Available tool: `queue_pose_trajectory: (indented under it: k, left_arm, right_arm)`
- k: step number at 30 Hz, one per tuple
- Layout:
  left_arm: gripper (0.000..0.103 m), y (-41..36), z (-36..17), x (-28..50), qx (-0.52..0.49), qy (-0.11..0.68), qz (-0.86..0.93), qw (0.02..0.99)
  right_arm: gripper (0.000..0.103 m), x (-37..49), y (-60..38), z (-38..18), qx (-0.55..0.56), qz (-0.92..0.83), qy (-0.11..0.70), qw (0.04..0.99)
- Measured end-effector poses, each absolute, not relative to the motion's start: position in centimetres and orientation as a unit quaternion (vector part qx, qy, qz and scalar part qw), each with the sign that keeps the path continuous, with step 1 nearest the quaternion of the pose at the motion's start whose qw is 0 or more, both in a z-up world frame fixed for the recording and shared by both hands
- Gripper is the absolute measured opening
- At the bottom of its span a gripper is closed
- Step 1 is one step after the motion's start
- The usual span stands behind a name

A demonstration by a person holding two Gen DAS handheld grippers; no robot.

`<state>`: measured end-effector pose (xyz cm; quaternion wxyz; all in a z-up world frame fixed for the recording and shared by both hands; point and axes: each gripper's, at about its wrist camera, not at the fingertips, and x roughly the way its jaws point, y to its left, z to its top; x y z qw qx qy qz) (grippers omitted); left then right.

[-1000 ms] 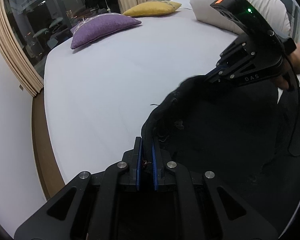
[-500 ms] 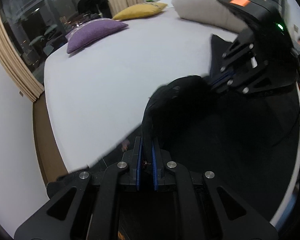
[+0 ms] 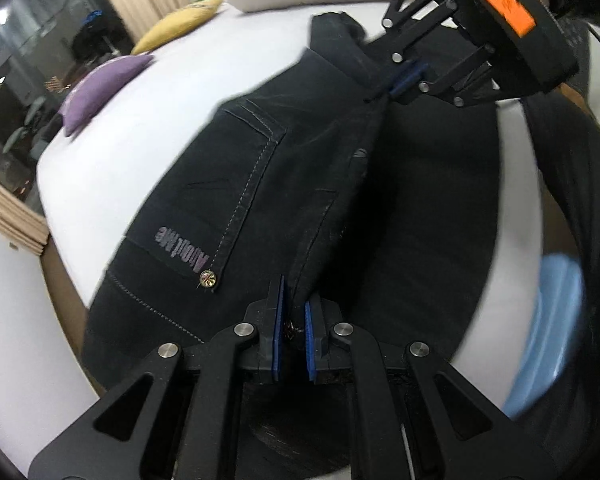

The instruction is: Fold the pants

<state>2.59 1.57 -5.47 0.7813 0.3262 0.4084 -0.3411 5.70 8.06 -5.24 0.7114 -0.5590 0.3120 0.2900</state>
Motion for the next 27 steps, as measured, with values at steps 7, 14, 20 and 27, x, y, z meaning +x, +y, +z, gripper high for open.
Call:
queue_pose_trajectory:
  k: [7,14,20,27]
  left_arm:
    - [0.008,0.7,-8.3,-1.3,0.387,0.402,-0.363,0.746]
    - [0.008,1.1,-8.5,-1.5,0.396,0.400,-0.374,0.737]
    - [0.008,2.1,-8.4,0.8,0.395,0.403,-0.383,0.731]
    - [0.008,1.8,-9.3,2.0,0.383,0.407,-0.381,0.736]
  right_arm:
    - [0.004,1.4,9.1,-8.5,-0.621,0.293,0.292,0.665]
    - [0.004,-0.1,9.2,-8.7,-0.641,0.279,0.286,0.655]
    - [0.004,-2.8,9.8,-8.8,-0.637,0.276,0.293,0.658]
    - [0.004,-2.8,10.1,-9.3,-0.634,0.266,0.307,0.658]
